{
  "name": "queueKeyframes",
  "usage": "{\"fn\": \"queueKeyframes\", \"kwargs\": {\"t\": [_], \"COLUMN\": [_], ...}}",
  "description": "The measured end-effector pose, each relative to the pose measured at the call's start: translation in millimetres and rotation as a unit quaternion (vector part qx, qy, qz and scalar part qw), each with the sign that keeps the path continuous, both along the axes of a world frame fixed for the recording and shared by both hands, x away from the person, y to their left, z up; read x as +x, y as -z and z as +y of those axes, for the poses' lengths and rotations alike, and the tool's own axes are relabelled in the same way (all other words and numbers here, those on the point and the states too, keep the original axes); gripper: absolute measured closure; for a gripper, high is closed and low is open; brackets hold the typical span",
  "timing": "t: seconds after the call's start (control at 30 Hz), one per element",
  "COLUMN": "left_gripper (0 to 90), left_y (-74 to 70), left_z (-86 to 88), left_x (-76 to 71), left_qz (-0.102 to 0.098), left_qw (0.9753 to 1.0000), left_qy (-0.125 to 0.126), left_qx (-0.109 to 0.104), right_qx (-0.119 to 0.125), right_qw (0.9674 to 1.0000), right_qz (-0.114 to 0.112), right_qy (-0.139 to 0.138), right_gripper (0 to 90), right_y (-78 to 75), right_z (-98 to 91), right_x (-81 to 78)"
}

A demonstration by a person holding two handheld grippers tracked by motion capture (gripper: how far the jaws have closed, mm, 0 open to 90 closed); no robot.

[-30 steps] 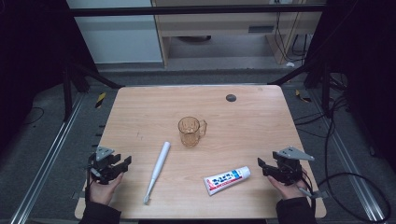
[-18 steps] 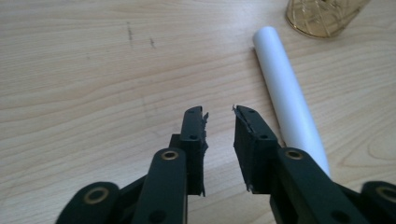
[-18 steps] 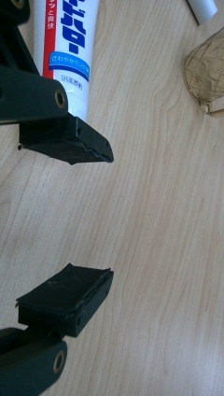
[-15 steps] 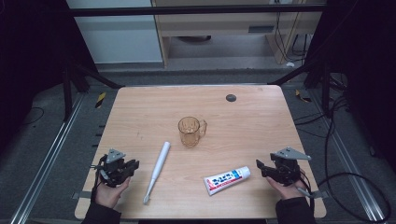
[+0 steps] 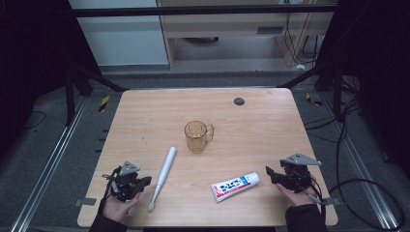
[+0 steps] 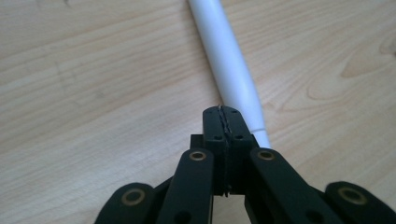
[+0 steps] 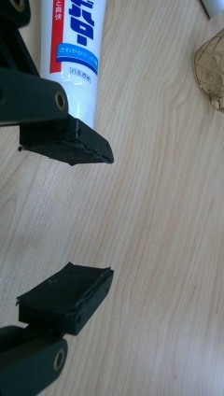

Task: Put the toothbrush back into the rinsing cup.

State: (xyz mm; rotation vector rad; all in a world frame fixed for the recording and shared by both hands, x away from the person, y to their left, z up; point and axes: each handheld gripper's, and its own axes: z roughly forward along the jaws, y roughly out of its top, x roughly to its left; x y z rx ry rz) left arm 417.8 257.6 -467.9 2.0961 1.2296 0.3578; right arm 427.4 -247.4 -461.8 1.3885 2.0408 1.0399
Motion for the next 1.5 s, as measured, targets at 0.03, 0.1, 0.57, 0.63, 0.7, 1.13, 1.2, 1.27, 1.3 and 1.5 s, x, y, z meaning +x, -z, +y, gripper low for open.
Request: {"fn": "queueKeyframes", "kwargs": {"t": [0.03, 0.1, 0.57, 0.63, 0.7, 1.13, 1.2, 1.27, 1.3, 1.5], "left_gripper": [89.4, 89.5, 89.6, 89.5, 89.5, 89.6, 89.6, 89.6, 89.6, 89.6], "left_y": [0.7, 2.4, 8.7, 9.8, 10.6, 10.9, 11.9, 13.0, 13.4, 15.2], "left_z": [-1.2, -3.1, -16.9, -19.2, -22.2, -40.4, -43.8, -47.4, -49.4, -60.1], "left_x": [-1.5, -4.0, -11.1, -11.2, -11.4, -11.3, -10.3, -9.1, -8.4, -6.2], "left_qz": [0.003, 0.009, 0.025, 0.026, 0.028, 0.023, 0.022, 0.024, 0.024, 0.024], "left_qw": [1.0, 0.9999, 0.9986, 0.9984, 0.9981, 0.9966, 0.9963, 0.9962, 0.9962, 0.9955], "left_qy": [0.004, 0.011, 0.045, 0.048, 0.053, 0.077, 0.08, 0.082, 0.082, 0.09], "left_qx": [0.001, 0.002, 0.013, 0.012, 0.016, 0.018, 0.019, 0.018, 0.016, 0.017], "right_qx": [0.0, -0.001, -0.004, -0.005, -0.005, -0.006, -0.008, -0.007, -0.007, -0.007], "right_qw": [1.0, 1.0, 1.0, 1.0, 1.0, 1.0, 1.0, 1.0, 1.0, 1.0], "right_qz": [0.0, 0.0, 0.002, 0.002, 0.003, 0.005, 0.006, 0.006, 0.006, 0.005], "right_qy": [0.0, 0.0, 0.0, 0.0, 0.0, 0.0, -0.001, -0.001, -0.001, -0.001], "right_gripper": [37.4, 37.4, 36.7, 36.7, 36.6, 36.5, 36.5, 36.5, 36.5, 36.5], "right_y": [0.0, -0.1, 1.2, 1.5, 1.5, 2.9, 3.1, 3.2, 3.3, 3.3], "right_z": [0.0, -0.3, -0.6, -0.7, -0.6, 0.8, 0.8, 0.9, 0.9, 0.9], "right_x": [0.0, 0.0, 0.8, 1.1, 1.0, 2.0, 2.4, 2.5, 2.4, 2.6]}}
